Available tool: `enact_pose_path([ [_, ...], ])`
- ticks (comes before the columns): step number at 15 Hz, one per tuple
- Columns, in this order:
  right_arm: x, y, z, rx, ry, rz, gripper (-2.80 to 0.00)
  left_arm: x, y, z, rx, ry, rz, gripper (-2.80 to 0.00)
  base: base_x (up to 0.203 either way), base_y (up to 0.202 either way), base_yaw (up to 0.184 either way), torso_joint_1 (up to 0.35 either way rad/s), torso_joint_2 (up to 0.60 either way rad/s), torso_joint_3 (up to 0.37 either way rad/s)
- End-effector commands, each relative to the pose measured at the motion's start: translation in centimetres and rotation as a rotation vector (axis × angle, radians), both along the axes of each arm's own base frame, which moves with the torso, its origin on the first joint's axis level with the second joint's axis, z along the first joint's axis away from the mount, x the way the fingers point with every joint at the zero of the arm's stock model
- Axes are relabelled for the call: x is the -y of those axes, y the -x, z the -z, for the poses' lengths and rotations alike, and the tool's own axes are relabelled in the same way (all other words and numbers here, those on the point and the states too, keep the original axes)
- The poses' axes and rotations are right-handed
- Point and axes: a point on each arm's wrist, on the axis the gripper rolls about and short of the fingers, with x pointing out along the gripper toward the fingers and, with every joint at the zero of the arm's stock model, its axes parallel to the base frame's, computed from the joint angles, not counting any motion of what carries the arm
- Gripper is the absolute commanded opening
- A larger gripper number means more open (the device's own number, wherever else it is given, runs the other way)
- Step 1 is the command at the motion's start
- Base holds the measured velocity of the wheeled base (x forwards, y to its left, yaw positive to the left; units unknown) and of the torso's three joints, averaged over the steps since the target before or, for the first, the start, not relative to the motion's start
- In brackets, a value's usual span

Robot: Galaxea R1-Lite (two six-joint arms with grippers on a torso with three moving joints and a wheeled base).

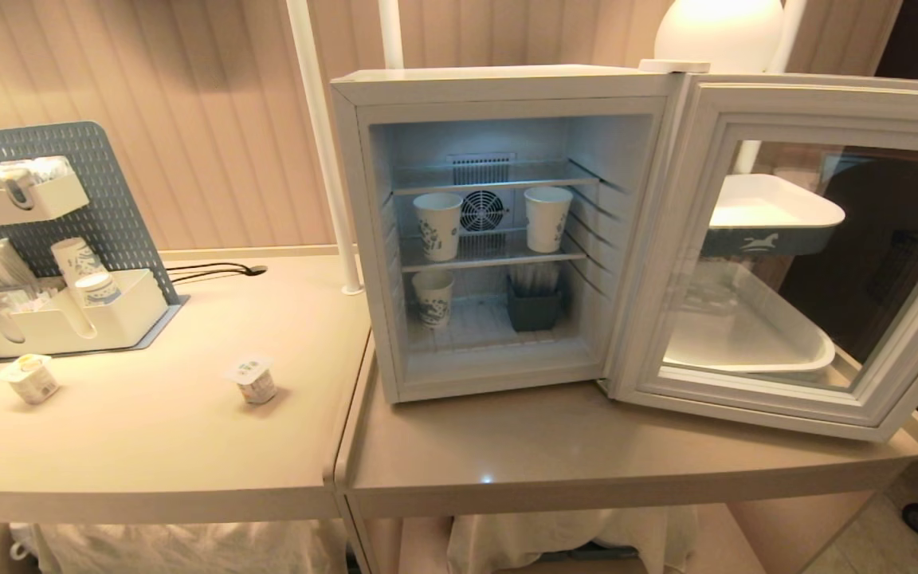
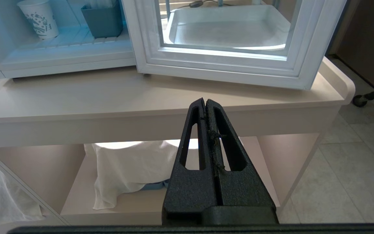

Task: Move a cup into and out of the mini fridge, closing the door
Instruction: Put the yoghurt in the freezer

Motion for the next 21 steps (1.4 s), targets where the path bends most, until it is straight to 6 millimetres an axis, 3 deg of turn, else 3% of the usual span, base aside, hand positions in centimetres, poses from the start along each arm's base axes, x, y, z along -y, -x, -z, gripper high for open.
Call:
enact_pose_path([
  [1, 0.0, 0.0, 0.0, 0.0, 0.001, -0.001, -2.8, 0.0, -0.02, 0.01, -0.005, -0.001, 0.0, -2.8, 0.0, 0.0, 0.0, 0.0, 0.0, 0.0],
  [15, 0.0, 0.0, 0.0, 0.0, 0.001, 0.0, -2.8, 0.0, -0.02, 0.0, -0.003, 0.004, 0.0, -2.8, 0.0, 0.0, 0.0, 0.0, 0.0, 0.0],
  [21, 0.0, 0.0, 0.0, 0.0, 0.001, 0.0, -2.8, 0.0, -0.01, 0.0, -0.002, 0.005, -0.002, -2.8, 0.002, 0.156, -0.001, 0.003, 0.0, 0.003],
])
